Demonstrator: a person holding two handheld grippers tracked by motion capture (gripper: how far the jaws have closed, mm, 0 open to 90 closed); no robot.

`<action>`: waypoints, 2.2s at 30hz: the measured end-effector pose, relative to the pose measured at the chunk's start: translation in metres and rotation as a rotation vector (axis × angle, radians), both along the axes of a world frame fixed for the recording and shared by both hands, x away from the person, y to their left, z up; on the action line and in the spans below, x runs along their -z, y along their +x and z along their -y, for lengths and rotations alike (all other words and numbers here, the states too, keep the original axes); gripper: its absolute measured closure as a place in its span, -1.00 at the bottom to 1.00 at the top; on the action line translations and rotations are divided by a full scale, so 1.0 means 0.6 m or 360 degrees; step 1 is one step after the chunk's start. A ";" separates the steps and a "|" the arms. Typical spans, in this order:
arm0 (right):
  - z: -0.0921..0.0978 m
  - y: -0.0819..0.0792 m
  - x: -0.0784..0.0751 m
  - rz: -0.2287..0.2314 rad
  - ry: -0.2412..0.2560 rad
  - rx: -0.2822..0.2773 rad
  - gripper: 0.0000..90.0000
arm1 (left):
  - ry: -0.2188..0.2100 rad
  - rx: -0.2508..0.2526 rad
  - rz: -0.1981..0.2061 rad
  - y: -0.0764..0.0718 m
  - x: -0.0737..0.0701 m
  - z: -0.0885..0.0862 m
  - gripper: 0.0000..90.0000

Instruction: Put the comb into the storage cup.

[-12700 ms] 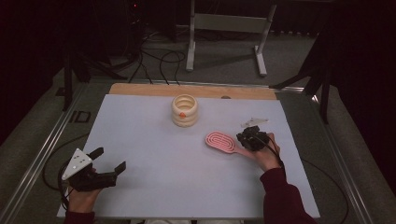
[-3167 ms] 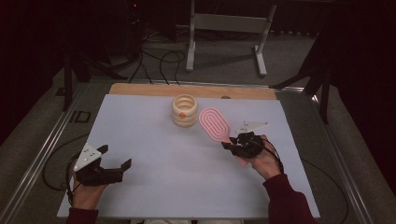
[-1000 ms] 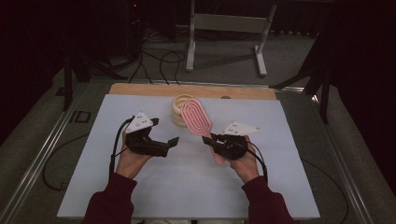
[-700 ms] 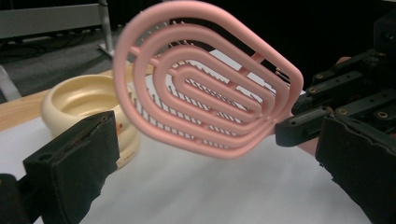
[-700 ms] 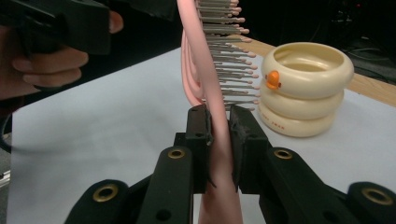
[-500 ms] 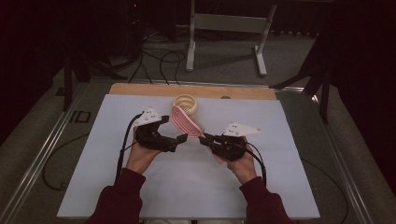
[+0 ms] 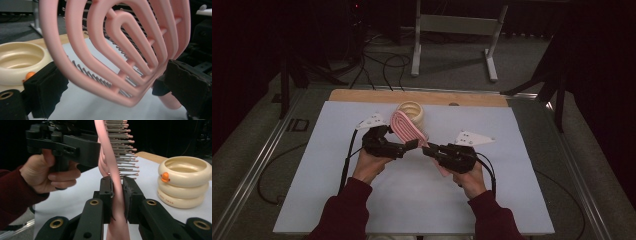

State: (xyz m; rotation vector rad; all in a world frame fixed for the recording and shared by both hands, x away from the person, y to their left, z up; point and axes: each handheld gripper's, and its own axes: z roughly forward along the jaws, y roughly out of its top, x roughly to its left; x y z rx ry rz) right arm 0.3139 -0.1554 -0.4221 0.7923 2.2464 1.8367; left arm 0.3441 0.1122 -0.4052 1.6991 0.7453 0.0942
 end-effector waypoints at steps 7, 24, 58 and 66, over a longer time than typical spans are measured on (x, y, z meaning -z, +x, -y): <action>0.003 0.001 0.000 -0.0034 0.0108 -0.0102 0.77 | -0.0092 0.0129 0.0017 -0.001 -0.004 0.000 -0.61; 0.003 0.014 0.006 -0.0142 0.0066 -0.0199 0.75 | -0.0091 0.0237 0.0077 -0.008 -0.007 0.006 0.07; -0.009 -0.004 -0.002 0.0092 -0.0241 -0.0029 0.12 | -0.0096 0.0139 0.0192 -0.021 -0.039 0.018 0.44; -0.005 -0.005 0.002 0.0090 -0.0266 0.0061 -0.30 | -0.0100 0.0092 0.0204 -0.020 -0.043 0.011 0.43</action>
